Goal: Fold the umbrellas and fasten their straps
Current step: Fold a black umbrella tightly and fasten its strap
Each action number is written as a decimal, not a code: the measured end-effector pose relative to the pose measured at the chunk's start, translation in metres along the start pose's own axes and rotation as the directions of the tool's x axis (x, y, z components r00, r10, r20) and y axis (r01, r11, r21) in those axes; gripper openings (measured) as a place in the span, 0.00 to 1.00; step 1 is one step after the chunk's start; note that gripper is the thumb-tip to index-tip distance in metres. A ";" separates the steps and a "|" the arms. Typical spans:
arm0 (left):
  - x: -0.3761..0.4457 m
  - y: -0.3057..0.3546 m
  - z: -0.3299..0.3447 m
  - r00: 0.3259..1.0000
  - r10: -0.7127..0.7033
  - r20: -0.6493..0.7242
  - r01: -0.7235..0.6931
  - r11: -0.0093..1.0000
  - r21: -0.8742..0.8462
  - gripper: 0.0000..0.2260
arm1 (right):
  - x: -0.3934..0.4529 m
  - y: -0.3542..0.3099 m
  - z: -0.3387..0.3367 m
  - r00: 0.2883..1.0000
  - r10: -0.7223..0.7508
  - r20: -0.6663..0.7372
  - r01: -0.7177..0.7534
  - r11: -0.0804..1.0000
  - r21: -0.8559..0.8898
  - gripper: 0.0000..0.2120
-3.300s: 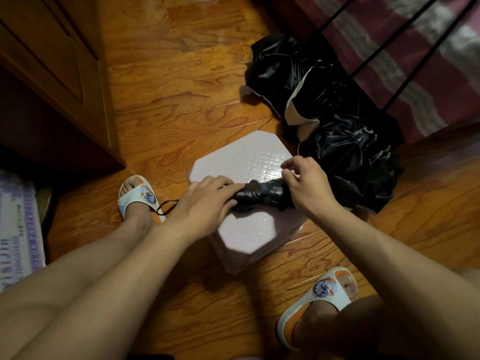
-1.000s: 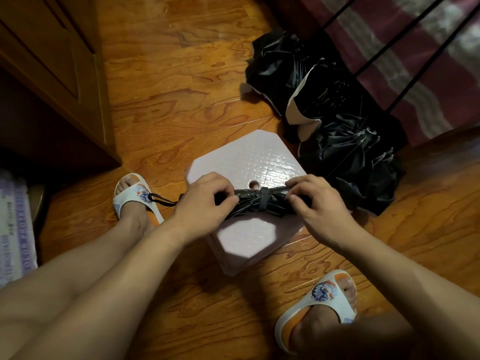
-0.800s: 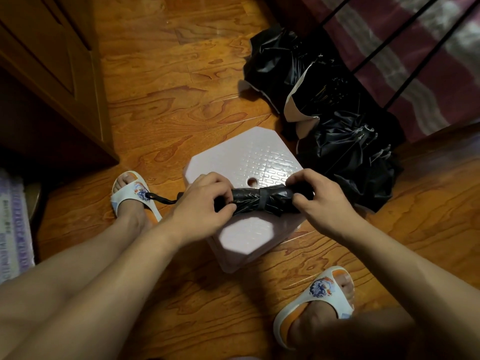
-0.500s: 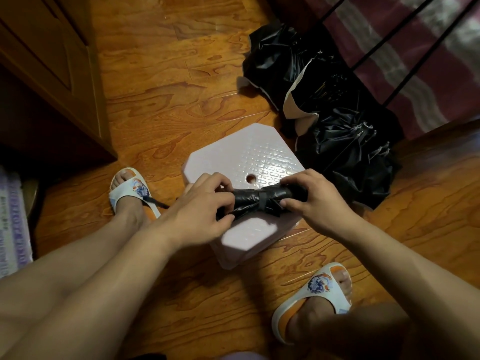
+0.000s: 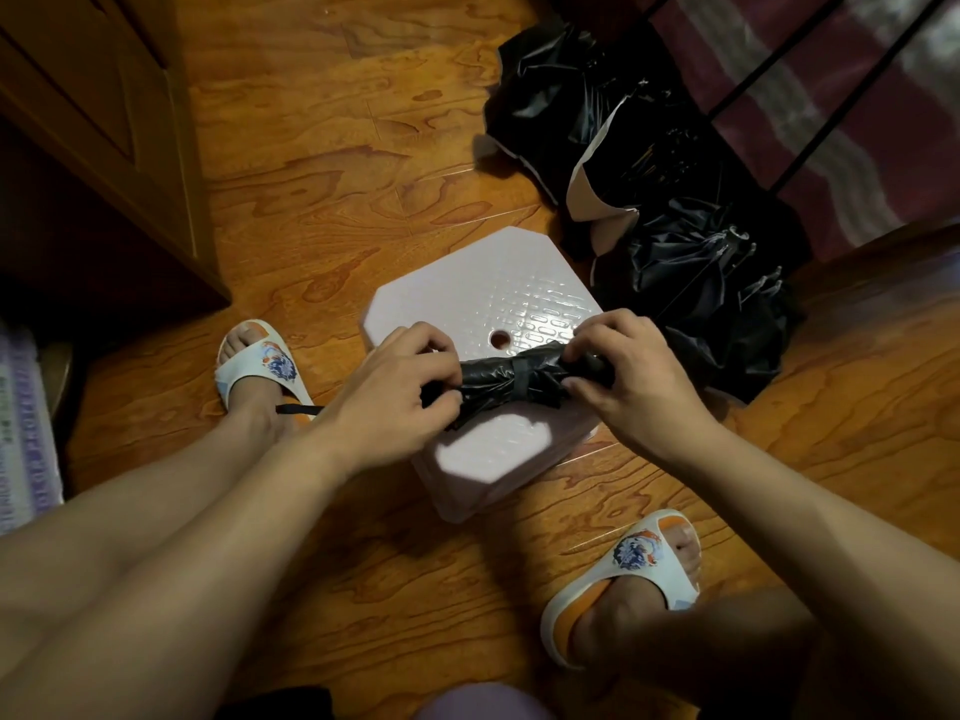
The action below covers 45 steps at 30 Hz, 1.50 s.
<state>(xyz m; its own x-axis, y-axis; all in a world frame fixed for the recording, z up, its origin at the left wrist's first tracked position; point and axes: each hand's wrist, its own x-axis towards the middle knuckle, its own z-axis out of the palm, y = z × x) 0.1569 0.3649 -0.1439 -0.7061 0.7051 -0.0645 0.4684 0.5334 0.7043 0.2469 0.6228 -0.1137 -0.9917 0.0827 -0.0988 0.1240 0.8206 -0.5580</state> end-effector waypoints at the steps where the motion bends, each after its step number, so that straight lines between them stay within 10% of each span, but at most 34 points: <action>1: 0.000 0.000 0.002 1.000 -0.002 -0.022 0.001 1.000 -0.005 0.05 | 0.002 -0.002 0.000 1.000 0.015 0.005 -0.015 1.000 -0.008 0.11; 8: 0.003 -0.003 0.007 0.995 -0.090 -0.047 0.088 0.995 -0.036 0.07 | 0.005 -0.008 -0.003 0.995 -0.073 0.072 0.082 0.986 -0.146 0.04; 15: 0.003 0.003 0.014 0.993 -0.083 -0.081 0.086 0.996 0.039 0.13 | 0.015 -0.013 0.001 0.960 0.261 0.097 -0.278 0.920 0.277 0.08; 25: 0.004 0.008 0.024 0.968 -0.126 -0.216 0.133 0.991 0.018 0.12 | 0.017 -0.010 0.006 0.986 0.144 0.080 -0.149 0.987 0.062 0.08; 33: 0.007 0.011 0.023 0.961 -0.180 -0.209 0.186 0.982 0.011 0.13 | 0.025 -0.018 0.012 0.914 0.404 0.025 -0.397 0.882 0.255 0.08; 45: 0.016 0.013 0.011 0.919 -0.352 -0.177 0.327 0.932 -0.156 0.08 | 0.029 -0.029 0.012 0.943 0.332 -0.002 -0.318 0.907 0.277 0.05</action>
<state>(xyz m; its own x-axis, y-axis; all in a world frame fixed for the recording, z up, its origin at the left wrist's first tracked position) 0.1576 0.3885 -0.1440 -0.9078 0.3778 -0.1822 0.1226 0.6545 0.7460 0.2147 0.5944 -0.1100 -0.8945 0.3515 -0.2762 0.4374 0.5610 -0.7029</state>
